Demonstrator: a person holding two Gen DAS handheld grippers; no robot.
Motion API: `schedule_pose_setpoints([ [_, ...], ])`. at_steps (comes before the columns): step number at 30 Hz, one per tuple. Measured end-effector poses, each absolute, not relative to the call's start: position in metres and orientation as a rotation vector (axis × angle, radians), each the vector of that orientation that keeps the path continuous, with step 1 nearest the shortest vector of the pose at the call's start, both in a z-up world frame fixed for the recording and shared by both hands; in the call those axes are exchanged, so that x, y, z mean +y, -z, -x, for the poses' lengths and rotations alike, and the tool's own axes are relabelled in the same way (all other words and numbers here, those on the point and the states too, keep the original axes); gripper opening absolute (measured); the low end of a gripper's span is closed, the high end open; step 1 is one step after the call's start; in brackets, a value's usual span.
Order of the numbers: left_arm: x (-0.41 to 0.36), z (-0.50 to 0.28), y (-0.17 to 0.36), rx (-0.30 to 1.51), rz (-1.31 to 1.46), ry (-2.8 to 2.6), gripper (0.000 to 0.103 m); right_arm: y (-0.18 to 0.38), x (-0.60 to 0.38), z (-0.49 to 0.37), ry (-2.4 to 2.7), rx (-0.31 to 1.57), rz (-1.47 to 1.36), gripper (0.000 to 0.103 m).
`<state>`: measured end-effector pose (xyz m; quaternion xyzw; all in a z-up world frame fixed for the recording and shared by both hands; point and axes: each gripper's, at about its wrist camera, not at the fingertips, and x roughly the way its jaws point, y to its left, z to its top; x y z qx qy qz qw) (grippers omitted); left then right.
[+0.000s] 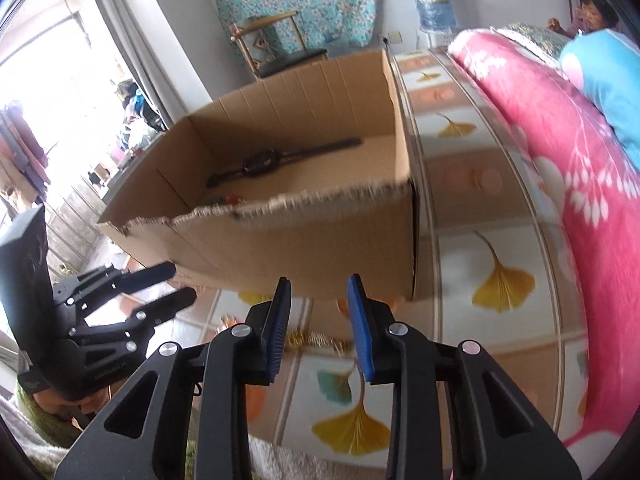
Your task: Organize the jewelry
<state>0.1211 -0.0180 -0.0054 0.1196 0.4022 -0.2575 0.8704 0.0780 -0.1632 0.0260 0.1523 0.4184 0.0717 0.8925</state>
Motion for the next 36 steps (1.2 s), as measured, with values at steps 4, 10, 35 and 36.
schedule_pose_setpoints([
  [4,-0.017,-0.124,0.007,0.827,-0.235,0.518,0.040,-0.029,-0.162,-0.081,-0.152,0.851,-0.314,0.029],
  [10,-0.021,-0.107,0.003,0.808,-0.235,0.631,0.040,-0.017,-0.161,-0.071,-0.159,0.901,-0.320,0.029],
  [35,-0.065,-0.091,0.016,0.817,-0.436,0.722,0.008,0.017,-0.164,-0.058,-0.169,1.001,-0.384,0.029],
  [36,-0.061,-0.094,0.012,0.807,-0.423,0.712,0.008,0.017,-0.163,-0.058,-0.169,1.000,-0.384,0.029],
])
